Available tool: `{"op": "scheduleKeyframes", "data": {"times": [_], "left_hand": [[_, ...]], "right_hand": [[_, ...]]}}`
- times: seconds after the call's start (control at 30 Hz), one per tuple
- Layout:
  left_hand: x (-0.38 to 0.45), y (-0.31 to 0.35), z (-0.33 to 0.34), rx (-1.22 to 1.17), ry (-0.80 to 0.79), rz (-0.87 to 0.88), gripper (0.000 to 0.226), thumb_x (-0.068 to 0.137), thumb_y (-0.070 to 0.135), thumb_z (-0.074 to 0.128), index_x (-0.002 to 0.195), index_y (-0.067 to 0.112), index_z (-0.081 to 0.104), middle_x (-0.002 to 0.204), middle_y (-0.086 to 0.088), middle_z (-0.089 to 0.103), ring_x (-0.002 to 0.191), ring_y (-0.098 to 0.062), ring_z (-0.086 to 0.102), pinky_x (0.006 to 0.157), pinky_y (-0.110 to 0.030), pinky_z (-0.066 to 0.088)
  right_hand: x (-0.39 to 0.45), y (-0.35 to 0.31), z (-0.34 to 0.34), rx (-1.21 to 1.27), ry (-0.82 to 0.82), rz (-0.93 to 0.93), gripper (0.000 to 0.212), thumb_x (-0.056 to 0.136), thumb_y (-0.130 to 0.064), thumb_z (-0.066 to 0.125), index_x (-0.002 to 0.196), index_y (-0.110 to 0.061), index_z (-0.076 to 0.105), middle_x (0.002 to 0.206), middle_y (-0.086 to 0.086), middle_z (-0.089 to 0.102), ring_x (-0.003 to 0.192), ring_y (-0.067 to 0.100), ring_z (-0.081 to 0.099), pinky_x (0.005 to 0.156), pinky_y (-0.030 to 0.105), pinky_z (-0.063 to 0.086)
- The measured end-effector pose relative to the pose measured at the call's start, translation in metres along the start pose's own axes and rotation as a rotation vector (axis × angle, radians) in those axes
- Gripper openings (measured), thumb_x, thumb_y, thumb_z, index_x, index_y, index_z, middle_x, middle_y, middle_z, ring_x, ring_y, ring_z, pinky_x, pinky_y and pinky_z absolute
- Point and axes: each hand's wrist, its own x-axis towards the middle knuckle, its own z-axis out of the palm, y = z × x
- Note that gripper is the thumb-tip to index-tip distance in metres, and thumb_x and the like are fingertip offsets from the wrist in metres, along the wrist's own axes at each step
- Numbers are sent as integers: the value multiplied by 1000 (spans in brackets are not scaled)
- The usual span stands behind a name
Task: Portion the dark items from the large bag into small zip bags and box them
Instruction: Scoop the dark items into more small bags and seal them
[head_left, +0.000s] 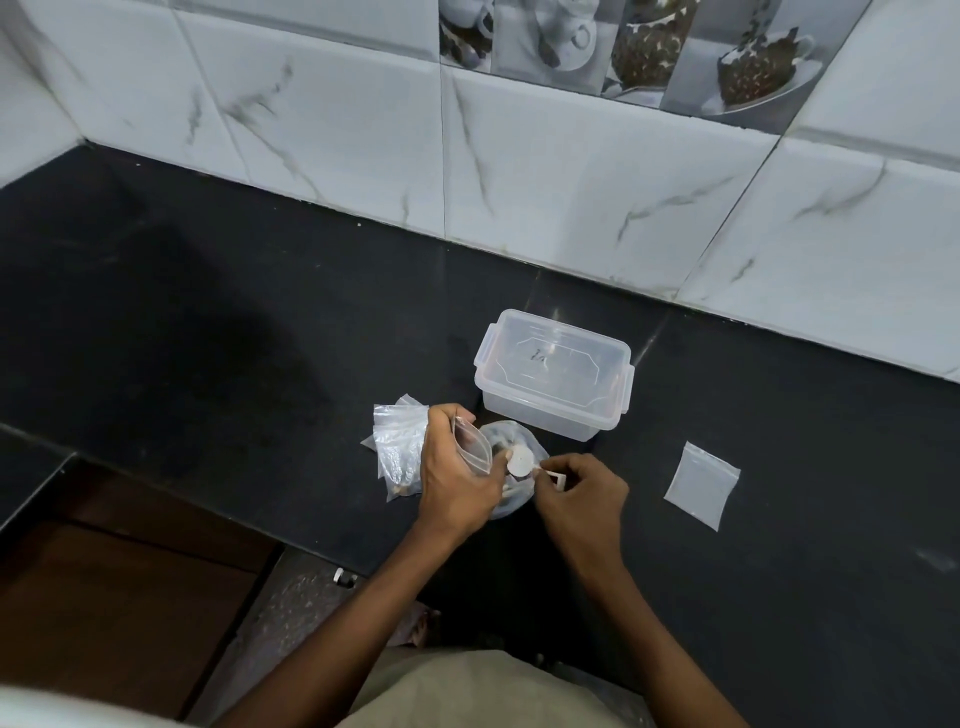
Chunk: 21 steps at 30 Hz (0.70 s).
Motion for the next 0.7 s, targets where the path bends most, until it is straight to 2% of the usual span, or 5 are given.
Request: {"op": "scheduleKeyframes", "data": {"times": [0.13, 0.3, 0.53, 0.6, 0.7], "left_hand": [[2, 1, 0, -9, -7, 11, 57, 69, 26, 83, 108, 27, 41, 102, 2, 53, 94, -18, 58, 82, -25, 49], [7, 5, 0, -50, -65, -11, 61, 71, 33, 87, 111, 22, 43, 102, 4, 54, 97, -14, 58, 84, -20, 48], [9, 17, 1, -373, -293, -156, 30, 89, 31, 63, 118, 27, 60, 107, 3, 64, 108, -21, 61, 106, -62, 42], [10, 24, -1, -394, -368, -153, 34, 94, 31, 55, 123, 17, 66, 122, -2, 65, 121, -19, 58, 113, -58, 38], [13, 37, -7, -358, -435, -64, 42, 101, 18, 40, 135, 1, 60, 147, -11, 49, 136, -8, 49, 112, -30, 40]], "right_hand": [[9, -2, 12, -200, -68, -62, 15, 83, -19, 79, 96, -13, 80, 90, -2, 72, 75, 6, 63, 73, 21, 57], [11, -7, 8, -452, -150, -71, 32, 87, -39, 72, 112, -21, 78, 99, -5, 71, 82, 10, 63, 73, 25, 55], [7, -13, -8, -213, -22, -249, 29, 83, -31, 75, 109, -18, 76, 106, -3, 72, 99, 13, 61, 91, 30, 50], [7, -19, -13, -20, -21, -261, 30, 83, -22, 77, 113, -22, 74, 110, -10, 71, 105, 8, 63, 94, 28, 52], [11, -32, -19, 227, -124, -135, 42, 87, -13, 77, 126, -22, 66, 117, -9, 70, 109, 7, 66, 92, 23, 54]]}}
